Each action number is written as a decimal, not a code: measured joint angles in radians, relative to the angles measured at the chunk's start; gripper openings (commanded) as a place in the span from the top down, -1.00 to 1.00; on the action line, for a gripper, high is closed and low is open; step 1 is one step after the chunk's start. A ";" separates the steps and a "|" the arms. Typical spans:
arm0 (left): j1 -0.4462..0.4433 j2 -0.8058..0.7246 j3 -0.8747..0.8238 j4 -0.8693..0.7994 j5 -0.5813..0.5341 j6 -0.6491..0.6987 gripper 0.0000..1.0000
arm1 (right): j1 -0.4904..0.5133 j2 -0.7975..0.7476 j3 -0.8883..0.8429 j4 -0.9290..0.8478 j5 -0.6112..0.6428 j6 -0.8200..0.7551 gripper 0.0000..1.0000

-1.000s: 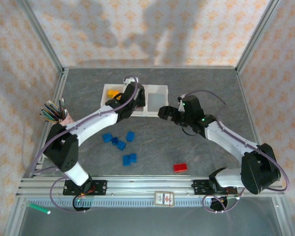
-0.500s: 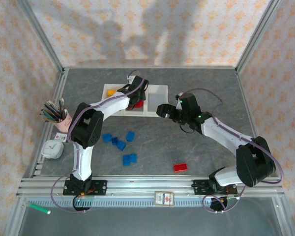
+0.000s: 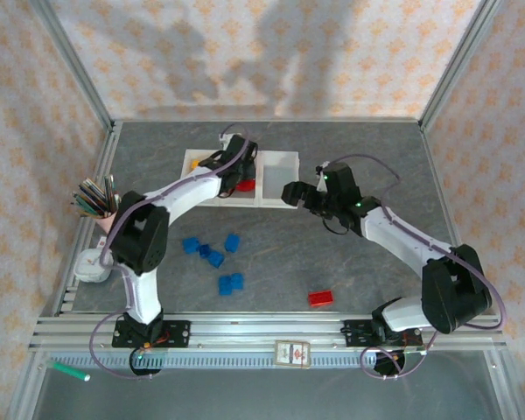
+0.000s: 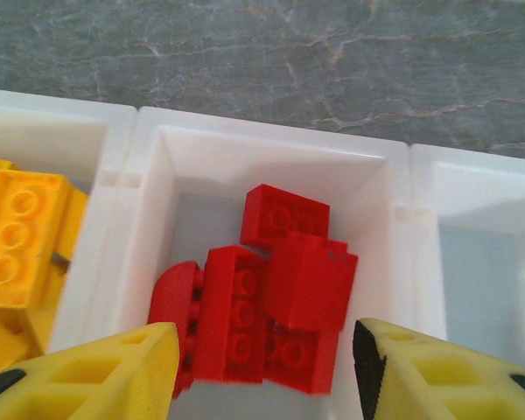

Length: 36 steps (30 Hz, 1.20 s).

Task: Sort the legos into containers by color
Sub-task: Place the lego in the container, then pick up the lego from the middle-left of the table.

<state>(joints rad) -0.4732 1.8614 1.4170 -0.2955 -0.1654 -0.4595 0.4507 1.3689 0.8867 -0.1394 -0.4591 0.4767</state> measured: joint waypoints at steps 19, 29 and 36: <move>-0.472 -0.462 -0.516 0.197 0.070 0.142 -0.38 | -0.080 -0.277 -0.169 -0.195 0.031 -0.032 -1.00; -0.715 -0.408 -0.612 0.369 0.194 0.201 -0.46 | -0.121 -0.326 -0.272 -0.239 0.079 -0.002 -1.00; -0.803 -0.237 -0.598 0.443 0.264 0.256 -0.46 | -0.152 -0.322 -0.279 -0.228 0.087 0.006 -1.00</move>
<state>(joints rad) -1.2766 1.6249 0.8188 0.1474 0.0986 -0.2031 0.2989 1.0470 0.6075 -0.3672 -0.3725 0.4828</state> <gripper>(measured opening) 0.731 0.998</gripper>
